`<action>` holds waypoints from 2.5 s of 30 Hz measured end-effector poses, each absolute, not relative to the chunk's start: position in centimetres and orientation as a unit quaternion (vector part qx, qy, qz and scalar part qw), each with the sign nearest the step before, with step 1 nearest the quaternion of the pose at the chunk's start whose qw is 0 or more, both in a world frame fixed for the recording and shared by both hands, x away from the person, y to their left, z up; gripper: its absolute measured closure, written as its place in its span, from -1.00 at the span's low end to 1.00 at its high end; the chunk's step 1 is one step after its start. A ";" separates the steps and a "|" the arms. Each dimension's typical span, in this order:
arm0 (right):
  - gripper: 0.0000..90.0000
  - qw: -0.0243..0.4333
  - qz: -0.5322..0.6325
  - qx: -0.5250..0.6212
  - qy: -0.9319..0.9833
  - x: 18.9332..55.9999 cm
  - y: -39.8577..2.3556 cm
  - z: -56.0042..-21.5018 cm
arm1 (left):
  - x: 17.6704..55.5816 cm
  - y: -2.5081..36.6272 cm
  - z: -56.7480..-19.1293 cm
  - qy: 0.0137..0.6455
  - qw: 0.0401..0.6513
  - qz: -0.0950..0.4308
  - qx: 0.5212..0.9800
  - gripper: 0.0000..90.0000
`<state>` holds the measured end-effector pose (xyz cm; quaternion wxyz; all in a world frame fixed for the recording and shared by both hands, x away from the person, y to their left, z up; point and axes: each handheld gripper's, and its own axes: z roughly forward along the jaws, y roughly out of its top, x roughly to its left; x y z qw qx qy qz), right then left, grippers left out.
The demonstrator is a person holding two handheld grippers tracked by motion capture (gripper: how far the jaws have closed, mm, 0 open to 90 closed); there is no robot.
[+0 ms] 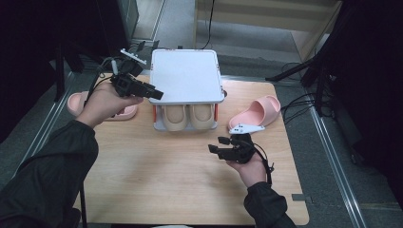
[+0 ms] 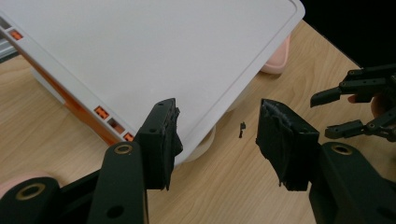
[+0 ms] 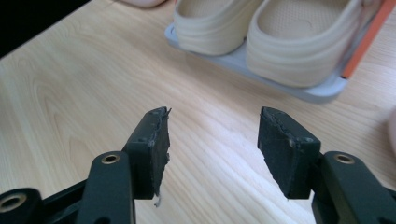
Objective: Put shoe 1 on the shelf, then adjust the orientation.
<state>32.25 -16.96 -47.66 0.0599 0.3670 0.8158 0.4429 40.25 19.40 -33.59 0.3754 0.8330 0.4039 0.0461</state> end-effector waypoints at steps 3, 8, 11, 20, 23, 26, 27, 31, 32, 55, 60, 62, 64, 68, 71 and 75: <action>-0.03 0.060 0.434 0.364 0.822 31.8 -17.8 -47.8 | 39.0 20.2 -33.3 0.407 0.379 0.052 0.829 0.02; -0.08 0.057 0.431 0.359 0.826 31.3 -18.9 -48.0 | 37.6 21.9 -33.4 0.418 0.384 0.059 0.821 0.00; -0.11 0.058 0.438 0.358 0.823 31.1 -19.4 -48.0 | 36.9 22.9 -34.1 0.429 0.389 0.054 0.813 0.00; -0.10 0.061 0.444 0.347 0.824 30.9 -19.7 -48.3 | 35.2 24.8 -36.7 0.452 0.375 0.073 0.806 0.00; -0.09 0.064 0.440 0.345 0.827 31.3 -19.4 -48.4 | 34.9 25.3 -38.1 0.462 0.376 0.069 0.801 0.01; -0.08 0.065 0.440 0.344 0.827 31.5 -19.2 -48.4 | 34.6 25.7 -39.3 0.471 0.370 0.069 0.798 0.02; -0.08 0.065 0.441 0.342 0.827 31.6 -19.1 -48.4 | 34.5 25.8 -39.8 0.474 0.368 0.071 0.797 0.02; -0.07 0.066 0.441 0.338 0.829 31.6 -19.0 -48.3 | 34.1 26.0 -41.2 0.486 0.363 0.078 0.791 0.03; -0.07 0.064 0.441 0.338 0.829 31.7 -19.0 -48.3 | 34.1 26.0 -41.6 0.488 0.363 0.078 0.790 0.03; 0.00 0.052 0.440 0.335 0.832 32.0 -18.5 -48.3 | 40.8 30.1 -46.5 0.563 0.315 0.112 0.756 0.98; 0.01 0.050 0.441 0.335 0.832 31.8 -18.5 -48.2 | 42.4 30.7 -47.4 0.582 0.297 0.107 0.749 0.99; 0.01 0.051 0.440 0.335 0.832 31.7 -18.5 -48.2 | 42.8 30.9 -47.7 0.587 0.291 0.110 0.748 0.99; 0.01 0.052 0.441 0.334 0.832 31.7 -18.5 -48.2 | 43.0 31.3 -48.0 0.595 0.291 0.113 0.741 0.99; 0.00 0.052 0.437 0.334 0.834 31.5 -18.6 -48.3 | 43.4 32.2 -48.8 0.611 0.287 0.118 0.728 0.99; -0.01 0.054 0.436 0.337 0.833 31.3 -18.8 -48.4 | 43.5 32.6 -48.9 0.619 0.291 0.126 0.719 0.99; -0.01 0.058 0.436 0.340 0.831 31.2 -19.1 -48.4 | 43.6 33.0 -49.5 0.620 0.272 0.128 0.725 0.99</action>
